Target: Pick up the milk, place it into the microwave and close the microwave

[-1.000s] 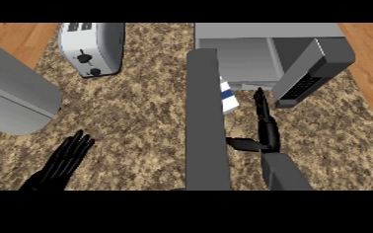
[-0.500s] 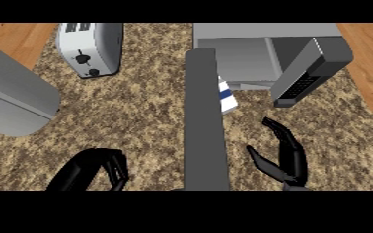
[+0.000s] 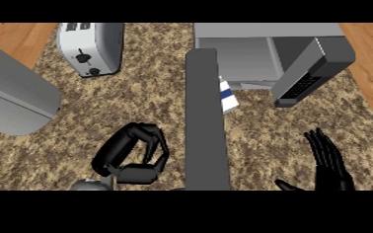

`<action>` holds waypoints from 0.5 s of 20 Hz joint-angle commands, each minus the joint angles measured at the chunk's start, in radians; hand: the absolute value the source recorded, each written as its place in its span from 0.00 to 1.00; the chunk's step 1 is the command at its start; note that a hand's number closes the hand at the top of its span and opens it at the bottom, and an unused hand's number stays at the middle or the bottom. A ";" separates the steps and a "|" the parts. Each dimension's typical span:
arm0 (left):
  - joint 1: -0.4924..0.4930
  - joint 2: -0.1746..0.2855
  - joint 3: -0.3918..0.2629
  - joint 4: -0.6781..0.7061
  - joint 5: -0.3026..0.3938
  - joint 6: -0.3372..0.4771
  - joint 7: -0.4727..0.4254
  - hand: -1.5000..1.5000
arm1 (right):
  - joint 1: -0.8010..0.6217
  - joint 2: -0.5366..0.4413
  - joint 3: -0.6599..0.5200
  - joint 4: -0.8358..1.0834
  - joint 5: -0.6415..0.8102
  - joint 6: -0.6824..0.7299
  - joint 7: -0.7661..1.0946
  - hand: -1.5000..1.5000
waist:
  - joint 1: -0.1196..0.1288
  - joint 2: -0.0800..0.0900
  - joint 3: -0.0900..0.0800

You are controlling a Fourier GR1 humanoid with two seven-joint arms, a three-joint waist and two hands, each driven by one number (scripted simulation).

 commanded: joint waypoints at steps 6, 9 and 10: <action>-0.256 -0.001 -0.308 0.231 -0.026 0.286 0.003 1.00 | 0.080 -0.122 -0.074 -0.121 -0.017 0.069 0.018 0.00 | -0.006 0.003 0.001; -0.349 -0.001 -0.383 0.384 0.009 0.333 -0.013 1.00 | 0.124 -0.092 -0.064 -0.199 -0.031 0.070 0.017 0.00 | -0.013 0.004 0.000; -0.358 -0.001 -0.448 0.393 0.052 0.377 0.037 1.00 | 0.088 -0.105 -0.078 -0.178 -0.051 0.084 0.037 0.00 | -0.015 0.005 0.001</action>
